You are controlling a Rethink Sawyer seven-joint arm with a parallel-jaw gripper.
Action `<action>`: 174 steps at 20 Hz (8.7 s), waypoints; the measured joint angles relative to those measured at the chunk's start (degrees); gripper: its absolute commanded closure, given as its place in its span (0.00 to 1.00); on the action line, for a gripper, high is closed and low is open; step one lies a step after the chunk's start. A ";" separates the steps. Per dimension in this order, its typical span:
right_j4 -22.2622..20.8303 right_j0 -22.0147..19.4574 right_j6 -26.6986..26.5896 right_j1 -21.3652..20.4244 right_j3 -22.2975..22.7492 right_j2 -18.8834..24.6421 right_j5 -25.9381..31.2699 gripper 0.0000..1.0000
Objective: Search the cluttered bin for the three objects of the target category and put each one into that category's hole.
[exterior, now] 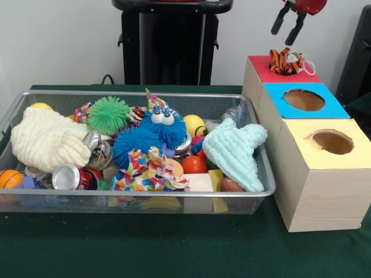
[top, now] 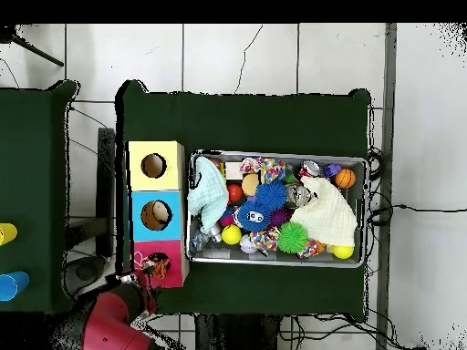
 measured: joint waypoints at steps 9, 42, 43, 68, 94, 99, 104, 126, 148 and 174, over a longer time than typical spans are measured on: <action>-2.60 -0.86 0.00 -4.28 -0.67 -1.32 4.69 0.00; -2.79 -9.55 0.00 -5.08 1.47 12.01 -9.11 1.00; -2.81 -9.72 0.00 -4.92 1.70 12.47 -9.78 1.00; -2.79 -13.31 0.00 -3.80 3.17 16.98 -14.23 1.00; -2.81 -22.23 0.00 -6.86 6.73 24.84 -17.04 1.00; -3.31 -21.94 0.00 -7.27 6.77 24.81 -15.25 1.00; -3.30 -22.07 0.00 -7.29 6.92 24.83 -15.20 1.00; -13.67 -38.45 0.00 -4.27 11.41 39.20 -27.30 1.00; -17.96 -16.29 0.00 -12.24 6.97 18.85 -9.44 1.00; -17.99 -18.19 0.00 -12.89 6.88 17.89 -7.84 1.00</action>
